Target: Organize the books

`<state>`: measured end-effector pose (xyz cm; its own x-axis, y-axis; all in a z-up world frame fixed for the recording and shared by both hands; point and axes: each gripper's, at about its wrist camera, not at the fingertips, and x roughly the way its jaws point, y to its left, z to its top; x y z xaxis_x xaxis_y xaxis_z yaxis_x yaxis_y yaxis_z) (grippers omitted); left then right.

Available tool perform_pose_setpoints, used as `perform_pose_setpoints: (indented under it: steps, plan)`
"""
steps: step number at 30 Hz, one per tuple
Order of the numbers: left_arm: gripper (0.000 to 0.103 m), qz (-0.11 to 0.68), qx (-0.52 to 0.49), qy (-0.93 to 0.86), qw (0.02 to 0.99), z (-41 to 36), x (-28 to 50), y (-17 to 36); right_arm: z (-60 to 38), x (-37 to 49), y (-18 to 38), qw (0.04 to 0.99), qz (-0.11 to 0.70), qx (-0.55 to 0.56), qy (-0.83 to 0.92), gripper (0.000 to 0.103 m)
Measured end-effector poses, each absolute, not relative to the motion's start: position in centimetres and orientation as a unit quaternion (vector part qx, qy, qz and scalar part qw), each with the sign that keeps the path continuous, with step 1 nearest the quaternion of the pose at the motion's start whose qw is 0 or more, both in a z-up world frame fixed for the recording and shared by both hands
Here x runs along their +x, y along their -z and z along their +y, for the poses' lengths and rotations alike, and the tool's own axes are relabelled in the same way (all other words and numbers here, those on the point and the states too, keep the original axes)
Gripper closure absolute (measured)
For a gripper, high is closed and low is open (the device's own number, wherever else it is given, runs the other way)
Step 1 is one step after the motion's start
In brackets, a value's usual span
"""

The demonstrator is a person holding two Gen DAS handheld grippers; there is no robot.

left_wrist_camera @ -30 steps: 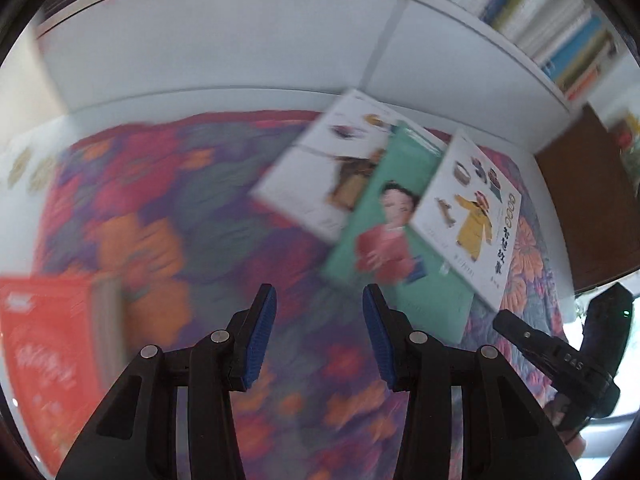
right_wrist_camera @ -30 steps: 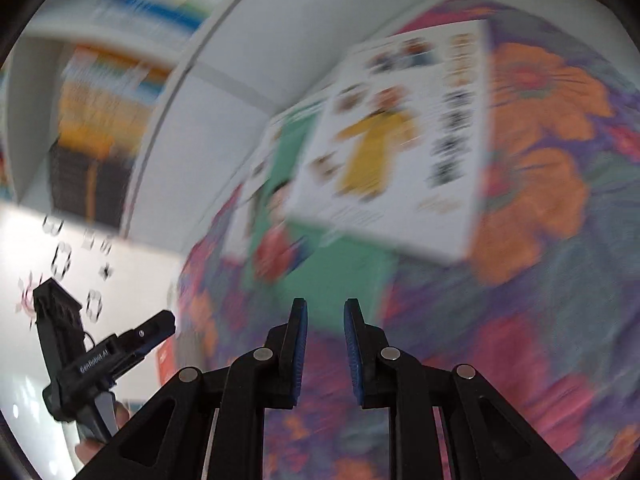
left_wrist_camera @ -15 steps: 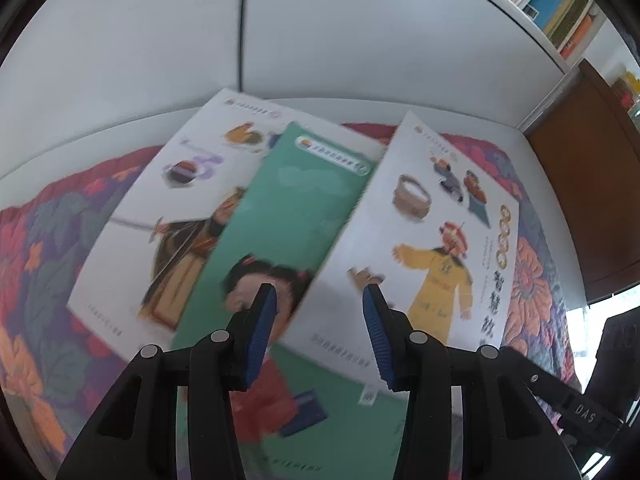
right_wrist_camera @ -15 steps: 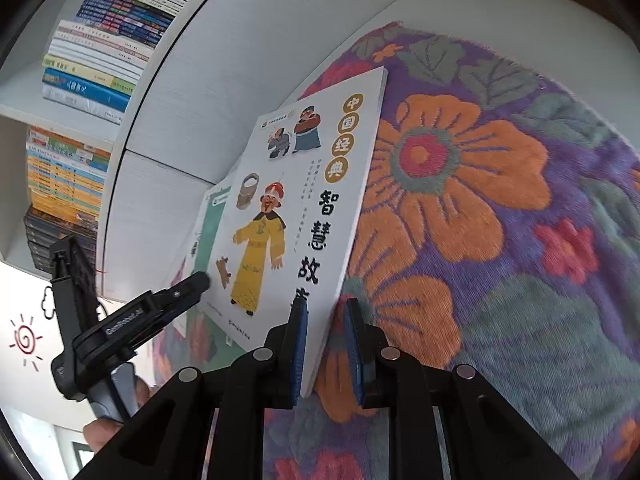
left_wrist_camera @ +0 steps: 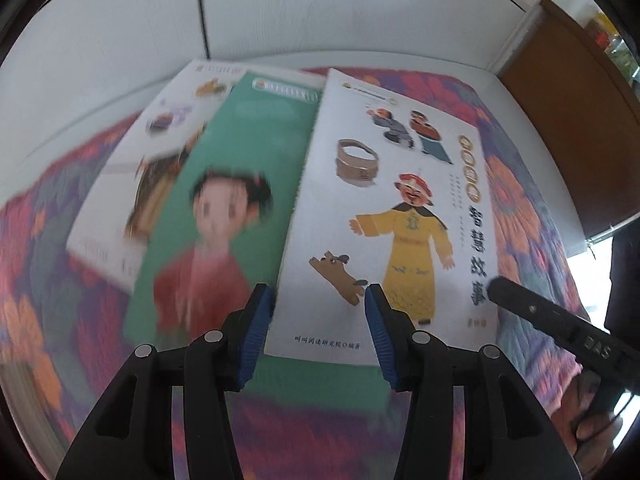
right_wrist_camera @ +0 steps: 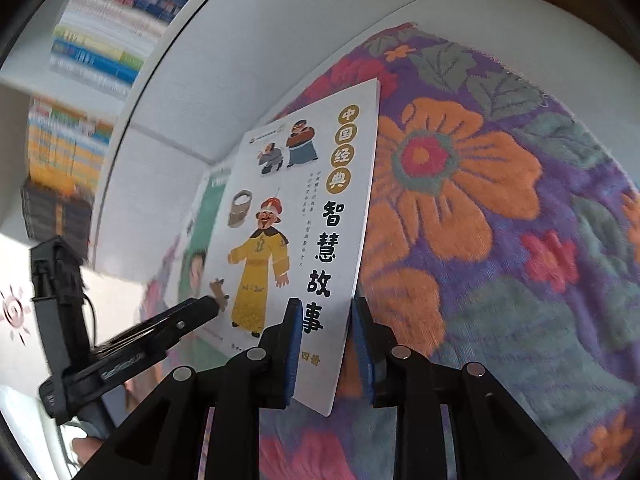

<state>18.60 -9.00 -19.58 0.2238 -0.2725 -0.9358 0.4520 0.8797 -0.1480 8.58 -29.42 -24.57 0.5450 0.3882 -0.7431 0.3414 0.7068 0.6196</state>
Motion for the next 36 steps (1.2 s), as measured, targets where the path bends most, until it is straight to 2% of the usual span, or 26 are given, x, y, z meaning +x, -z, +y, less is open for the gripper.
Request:
perform_pose_setpoints:
  steps: [5,10,13,19,29,36]
  plan:
    - [0.059,0.581,0.063,0.216,0.783,-6.2,12.3,18.9,-27.2,5.8,24.0,0.783,0.51,0.354,-0.041,0.075]
    - [0.059,0.624,0.05,0.208,0.752,-3.4,6.2,18.9,-23.3,2.3,22.7,0.781,0.55,0.289,-0.064,0.06]
    - [0.059,0.651,0.034,0.218,0.727,-2.0,4.3,19.4,-22.2,0.1,22.8,0.765,0.579,0.263,-0.098,0.06]
    - [0.06,0.696,-0.042,0.229,0.679,0.7,7.4,22.1,-25.2,-1.9,25.0,0.723,0.592,0.329,-0.135,0.066]
    - [0.06,0.695,-0.044,0.258,0.67,-0.8,10.7,22.3,-25.9,0.5,25.4,0.725,0.575,0.348,-0.148,0.066]
    - [0.059,0.689,-0.066,0.272,0.669,-0.8,11.9,22.6,-27.5,2.3,27.1,0.692,0.547,0.44,-0.168,0.068]
